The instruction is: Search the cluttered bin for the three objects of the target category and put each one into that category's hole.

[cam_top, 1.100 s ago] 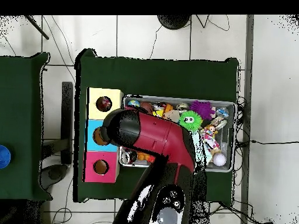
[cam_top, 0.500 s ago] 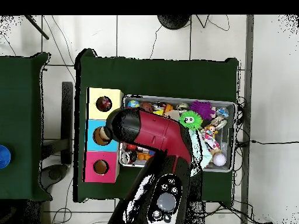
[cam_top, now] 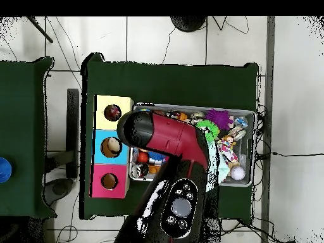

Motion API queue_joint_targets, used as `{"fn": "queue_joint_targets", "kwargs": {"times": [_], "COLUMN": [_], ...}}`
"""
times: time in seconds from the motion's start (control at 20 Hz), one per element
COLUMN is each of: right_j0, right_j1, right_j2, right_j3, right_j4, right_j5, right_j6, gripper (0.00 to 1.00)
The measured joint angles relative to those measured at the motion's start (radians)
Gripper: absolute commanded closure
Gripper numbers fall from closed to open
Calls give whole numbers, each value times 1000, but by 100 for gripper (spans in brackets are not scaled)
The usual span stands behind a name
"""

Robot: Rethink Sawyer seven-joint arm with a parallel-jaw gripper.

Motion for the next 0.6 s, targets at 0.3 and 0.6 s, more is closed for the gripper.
{"fn": "queue_joint_targets", "kwargs": {"times": [0.3, 0.6], "right_j0": [-39, -81], "right_j1": [32, 67], "right_j2": [15, 24], "right_j3": [-65, -132], "right_j4": [0, 0], "right_j5": [35, 62], "right_j6": [0, 0], "gripper": [100, 100]}}
